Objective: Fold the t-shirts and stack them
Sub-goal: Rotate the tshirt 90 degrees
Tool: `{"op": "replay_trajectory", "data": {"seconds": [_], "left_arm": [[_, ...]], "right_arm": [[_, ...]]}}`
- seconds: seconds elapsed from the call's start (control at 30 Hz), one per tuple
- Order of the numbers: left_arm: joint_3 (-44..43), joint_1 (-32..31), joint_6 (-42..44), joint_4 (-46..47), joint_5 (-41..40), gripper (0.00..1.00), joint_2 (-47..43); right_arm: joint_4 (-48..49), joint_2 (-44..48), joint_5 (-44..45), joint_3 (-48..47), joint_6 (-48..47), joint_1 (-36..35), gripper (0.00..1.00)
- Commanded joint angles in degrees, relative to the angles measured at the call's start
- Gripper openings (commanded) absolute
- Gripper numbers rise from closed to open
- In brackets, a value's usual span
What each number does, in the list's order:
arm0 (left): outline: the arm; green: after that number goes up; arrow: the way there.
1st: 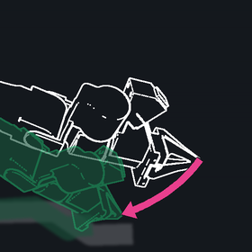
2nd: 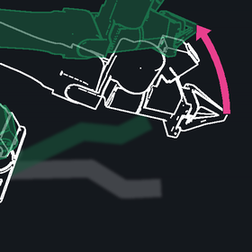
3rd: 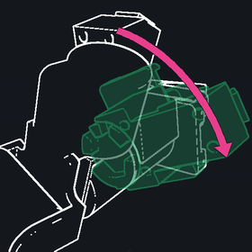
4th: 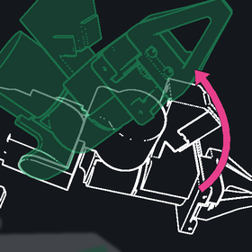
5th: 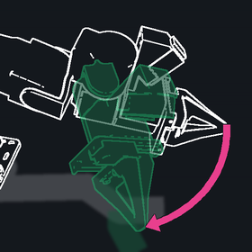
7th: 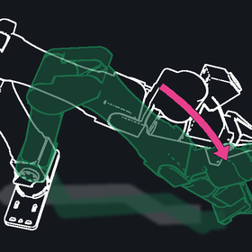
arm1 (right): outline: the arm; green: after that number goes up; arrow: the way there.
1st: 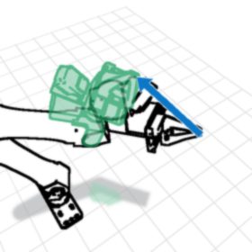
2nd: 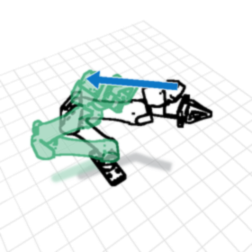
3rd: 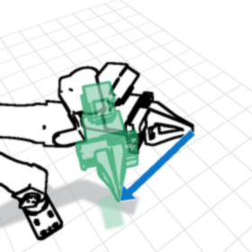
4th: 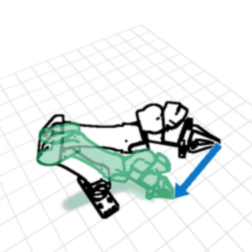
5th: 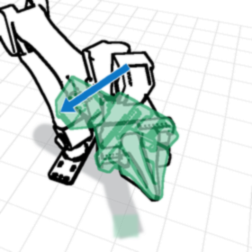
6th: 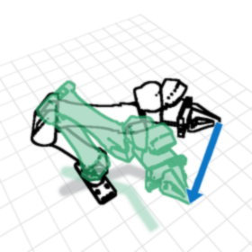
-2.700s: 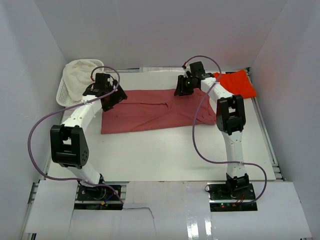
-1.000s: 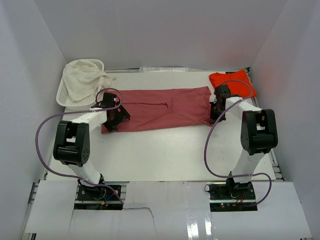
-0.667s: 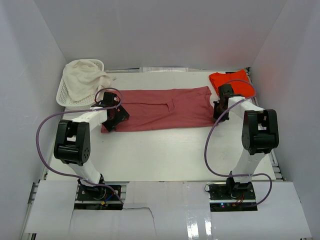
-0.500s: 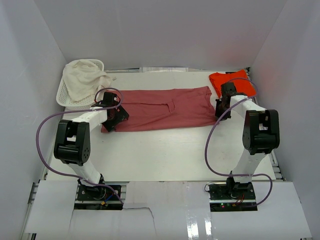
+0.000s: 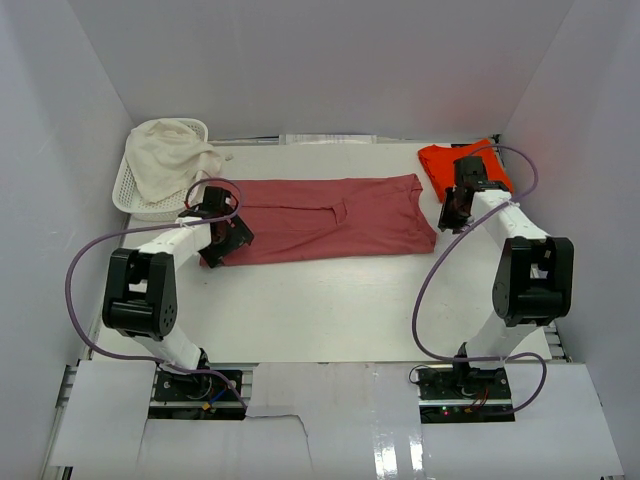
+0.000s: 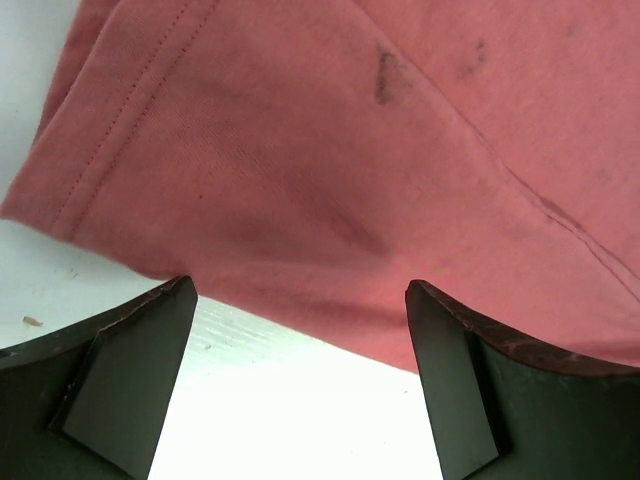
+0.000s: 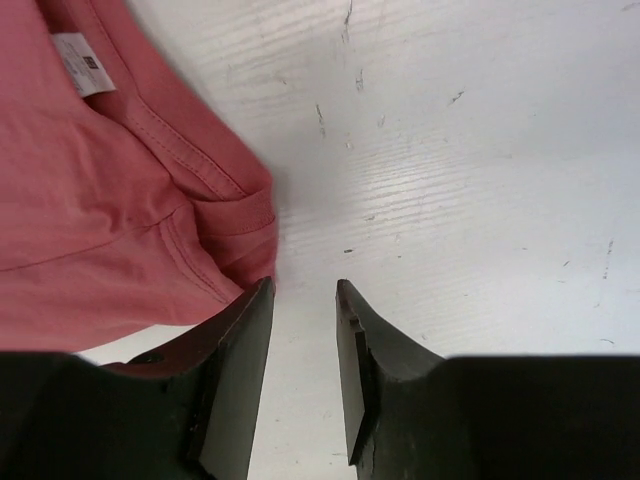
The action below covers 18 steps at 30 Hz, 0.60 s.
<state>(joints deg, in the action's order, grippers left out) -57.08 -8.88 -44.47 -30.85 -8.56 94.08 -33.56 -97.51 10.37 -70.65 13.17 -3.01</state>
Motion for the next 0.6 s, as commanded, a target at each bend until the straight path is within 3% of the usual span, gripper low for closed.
{"op": "replay_trajectory", "data": {"seconds": [0.0, 0.2, 0.27, 0.33, 0.47, 0.57], "left_arm": [[-1.2, -0.9, 0.8, -1.1, -1.1, 0.97, -5.0], [-6.6, -2.6, 1.2, -4.6, 4.2, 0.97, -6.1], [-7.4, -3.5, 0.7, -4.8, 4.2, 0.96, -7.2], [-8.0, -3.6, 0.7, -4.0, 1.8, 0.97, -7.8], [-13.9, -3.2, 3.4, -3.2, -2.5, 0.98, -3.0], [-19.2, -2.7, 4.4, -3.2, -1.4, 0.98, 2.4]], "right_arm": [[-0.7, 3.9, -0.1, -3.0, 0.5, -0.5, 0.38], [-0.1, 4.4, -7.6, -2.7, -0.1, -3.1, 0.32], [1.1, 3.5, -9.7, -2.0, 0.4, -4.4, 0.25], [2.0, 2.7, -11.8, -1.1, 1.1, -5.4, 0.09], [4.4, -0.7, -15.5, -1.0, 2.3, -6.3, 0.08], [4.5, -2.7, -16.7, -2.9, 2.5, -7.3, 0.08]]}}
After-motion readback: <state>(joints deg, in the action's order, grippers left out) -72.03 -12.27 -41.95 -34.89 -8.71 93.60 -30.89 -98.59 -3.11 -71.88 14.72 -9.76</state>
